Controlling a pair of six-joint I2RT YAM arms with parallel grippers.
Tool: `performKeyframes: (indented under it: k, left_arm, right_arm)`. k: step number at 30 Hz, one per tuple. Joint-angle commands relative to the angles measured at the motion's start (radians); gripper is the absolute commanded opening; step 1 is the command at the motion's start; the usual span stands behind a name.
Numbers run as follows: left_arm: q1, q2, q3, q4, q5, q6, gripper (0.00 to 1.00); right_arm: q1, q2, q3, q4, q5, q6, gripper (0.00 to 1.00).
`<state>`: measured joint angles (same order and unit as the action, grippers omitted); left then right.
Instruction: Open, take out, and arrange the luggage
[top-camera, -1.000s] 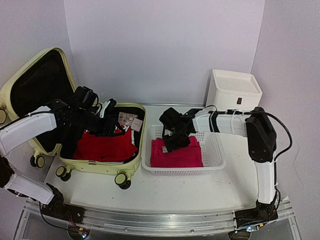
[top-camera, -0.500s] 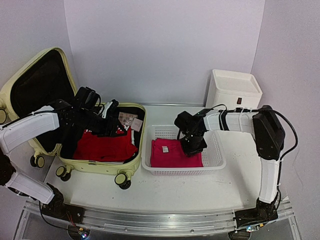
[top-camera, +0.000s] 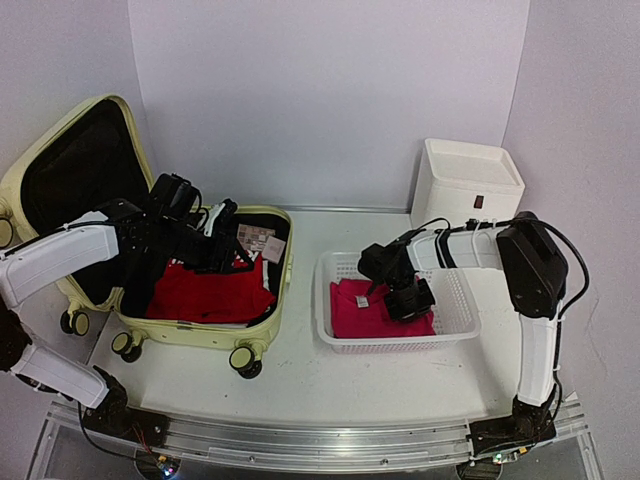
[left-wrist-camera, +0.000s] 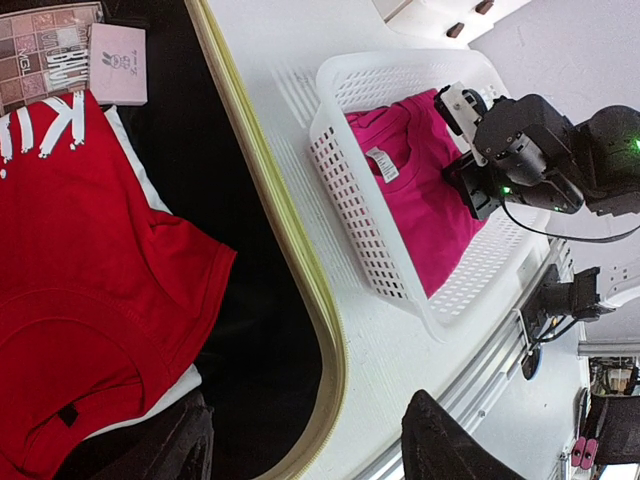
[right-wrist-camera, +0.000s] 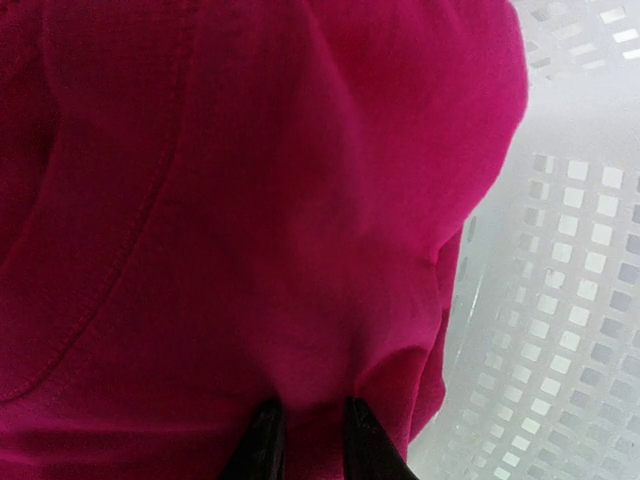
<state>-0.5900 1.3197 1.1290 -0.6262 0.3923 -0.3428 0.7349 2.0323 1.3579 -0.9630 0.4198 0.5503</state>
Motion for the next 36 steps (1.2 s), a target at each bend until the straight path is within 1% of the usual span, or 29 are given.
performKeyframes:
  k: [1, 3, 5, 7, 9, 12, 16, 18, 22, 24, 25, 28, 30, 32, 36]
  left_arm:
    - [-0.015, 0.001, 0.022, 0.040, 0.011, 0.001, 0.65]
    - [-0.075, 0.043, 0.048, 0.040, -0.027, 0.004, 0.67]
    - [-0.183, 0.111, 0.106, 0.042, -0.113, 0.000, 0.71]
    - [-0.277, 0.205, 0.177, 0.048, -0.187, -0.035, 0.73]
    - [-0.314, 0.308, 0.239, 0.055, -0.228, -0.119, 0.72]
    - [-0.352, 0.435, 0.340, 0.062, -0.295, -0.146, 0.70]
    - [-0.368, 0.540, 0.417, 0.063, -0.356, -0.180, 0.70]
    - [-0.370, 0.585, 0.442, 0.063, -0.382, -0.196, 0.70]
    - [-0.370, 0.648, 0.461, 0.062, -0.426, -0.225, 0.66]
    - [-0.370, 0.669, 0.462, 0.061, -0.439, -0.231, 0.64]
    - [-0.370, 0.675, 0.461, 0.062, -0.440, -0.234, 0.63]
    - [-0.370, 0.696, 0.466, 0.062, -0.452, -0.233, 0.62]
    - [-0.370, 0.705, 0.466, 0.061, -0.462, -0.231, 0.62]
    - [-0.370, 0.707, 0.459, 0.059, -0.473, -0.235, 0.62]
    - [-0.370, 0.702, 0.438, 0.049, -0.510, -0.242, 0.54]
  right_arm:
    - [-0.009, -0.023, 0.025, -0.102, 0.101, 0.057, 0.22]
    - [-0.008, -0.023, 0.044, -0.100, 0.069, 0.046, 0.23]
    - [-0.008, -0.042, 0.042, -0.069, 0.006, 0.028, 0.23]
    - [-0.007, -0.081, 0.015, -0.013, -0.043, 0.004, 0.24]
    - [-0.008, -0.118, -0.005, 0.013, -0.058, -0.008, 0.25]
    - [-0.009, -0.150, -0.029, 0.042, -0.073, -0.047, 0.26]
    - [-0.011, -0.186, -0.041, 0.059, -0.097, -0.083, 0.26]
    - [-0.012, -0.215, -0.048, 0.074, -0.109, -0.104, 0.29]
    - [-0.041, -0.229, -0.032, 0.094, -0.151, -0.125, 0.50]
    - [-0.061, -0.213, -0.026, 0.102, -0.146, -0.133, 0.59]
    - [-0.070, -0.201, -0.020, 0.105, -0.147, -0.136, 0.61]
    - [-0.087, -0.174, -0.019, 0.105, -0.162, -0.125, 0.64]
    - [-0.087, -0.172, -0.043, 0.105, -0.160, -0.123, 0.68]
    - [-0.087, -0.161, -0.070, 0.105, -0.160, -0.124, 0.70]
    - [-0.087, -0.149, -0.128, 0.105, -0.149, -0.116, 0.71]
